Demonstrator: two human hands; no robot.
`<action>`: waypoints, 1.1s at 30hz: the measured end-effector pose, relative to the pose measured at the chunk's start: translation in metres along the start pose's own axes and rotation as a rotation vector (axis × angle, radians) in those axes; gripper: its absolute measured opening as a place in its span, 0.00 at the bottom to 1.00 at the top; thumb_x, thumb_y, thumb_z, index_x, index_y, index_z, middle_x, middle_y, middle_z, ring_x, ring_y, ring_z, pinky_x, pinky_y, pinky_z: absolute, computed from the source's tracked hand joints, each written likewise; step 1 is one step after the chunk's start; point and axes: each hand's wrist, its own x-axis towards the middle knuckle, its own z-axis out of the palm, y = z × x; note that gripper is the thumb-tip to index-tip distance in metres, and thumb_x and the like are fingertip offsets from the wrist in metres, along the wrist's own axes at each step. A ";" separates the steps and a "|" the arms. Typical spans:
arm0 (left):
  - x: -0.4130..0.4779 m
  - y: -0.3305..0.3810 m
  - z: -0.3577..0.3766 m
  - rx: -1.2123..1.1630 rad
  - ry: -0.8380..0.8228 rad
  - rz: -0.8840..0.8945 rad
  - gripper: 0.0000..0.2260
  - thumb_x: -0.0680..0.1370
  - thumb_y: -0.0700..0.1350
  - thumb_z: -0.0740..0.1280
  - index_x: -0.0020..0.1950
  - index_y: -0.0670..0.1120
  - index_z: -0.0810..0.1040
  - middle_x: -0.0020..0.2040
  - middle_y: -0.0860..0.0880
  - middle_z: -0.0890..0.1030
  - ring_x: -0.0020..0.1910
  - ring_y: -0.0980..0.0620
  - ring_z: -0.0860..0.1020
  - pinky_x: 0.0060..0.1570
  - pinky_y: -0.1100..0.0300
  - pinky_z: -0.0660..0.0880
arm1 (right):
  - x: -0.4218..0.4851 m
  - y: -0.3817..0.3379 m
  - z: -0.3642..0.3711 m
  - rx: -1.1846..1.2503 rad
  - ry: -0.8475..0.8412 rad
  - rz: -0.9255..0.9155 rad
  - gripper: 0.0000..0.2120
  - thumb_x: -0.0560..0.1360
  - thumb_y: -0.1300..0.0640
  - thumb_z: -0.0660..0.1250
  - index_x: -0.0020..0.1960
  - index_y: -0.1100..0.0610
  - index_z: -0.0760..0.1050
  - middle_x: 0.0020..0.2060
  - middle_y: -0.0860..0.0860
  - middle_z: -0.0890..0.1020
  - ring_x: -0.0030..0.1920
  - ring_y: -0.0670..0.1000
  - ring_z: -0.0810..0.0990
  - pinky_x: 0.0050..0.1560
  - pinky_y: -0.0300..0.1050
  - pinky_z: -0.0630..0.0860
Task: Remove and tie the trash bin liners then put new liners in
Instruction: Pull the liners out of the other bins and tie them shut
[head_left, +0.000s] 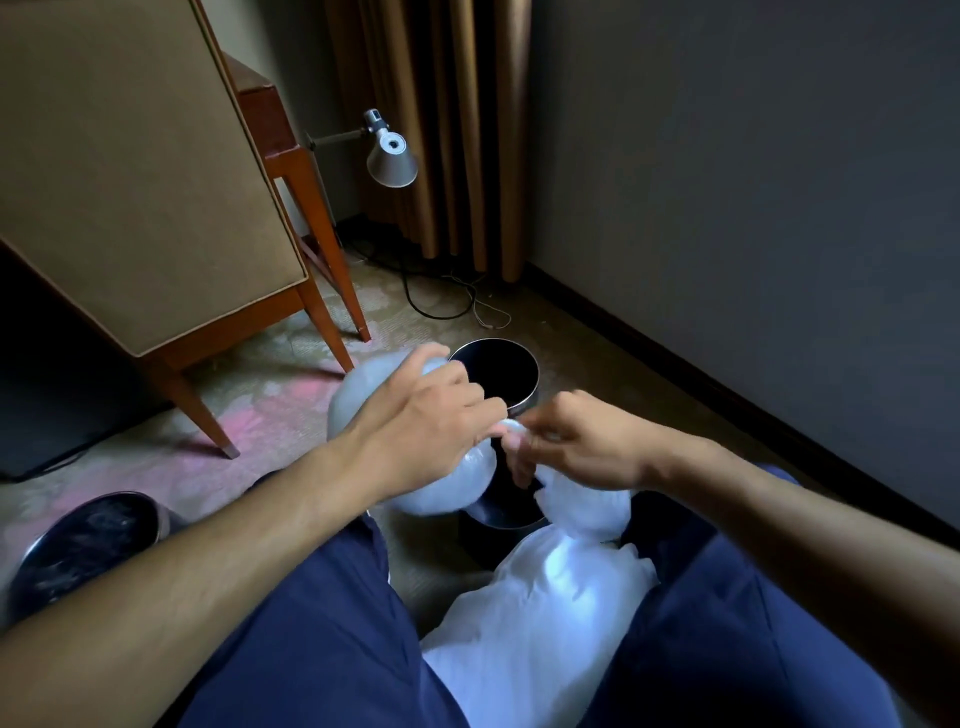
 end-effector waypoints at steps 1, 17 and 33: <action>0.000 -0.001 0.002 0.064 0.054 0.034 0.09 0.83 0.44 0.60 0.44 0.49 0.76 0.34 0.50 0.73 0.39 0.46 0.74 0.60 0.45 0.72 | -0.001 -0.002 0.001 0.282 -0.064 0.105 0.24 0.85 0.46 0.59 0.36 0.57 0.77 0.31 0.49 0.82 0.35 0.52 0.81 0.46 0.48 0.78; 0.004 0.012 0.016 -0.015 0.074 -0.044 0.10 0.83 0.48 0.60 0.46 0.49 0.78 0.33 0.52 0.75 0.38 0.47 0.75 0.62 0.44 0.71 | -0.026 0.005 -0.029 0.864 -0.231 0.286 0.28 0.72 0.37 0.71 0.66 0.51 0.79 0.45 0.61 0.83 0.32 0.57 0.83 0.35 0.45 0.78; -0.013 -0.014 0.036 0.227 -0.225 -0.294 0.08 0.80 0.52 0.66 0.42 0.52 0.78 0.31 0.51 0.77 0.38 0.46 0.76 0.63 0.41 0.69 | -0.018 0.027 -0.011 -0.660 0.112 0.368 0.24 0.69 0.29 0.59 0.43 0.43 0.85 0.77 0.40 0.65 0.82 0.46 0.46 0.77 0.66 0.40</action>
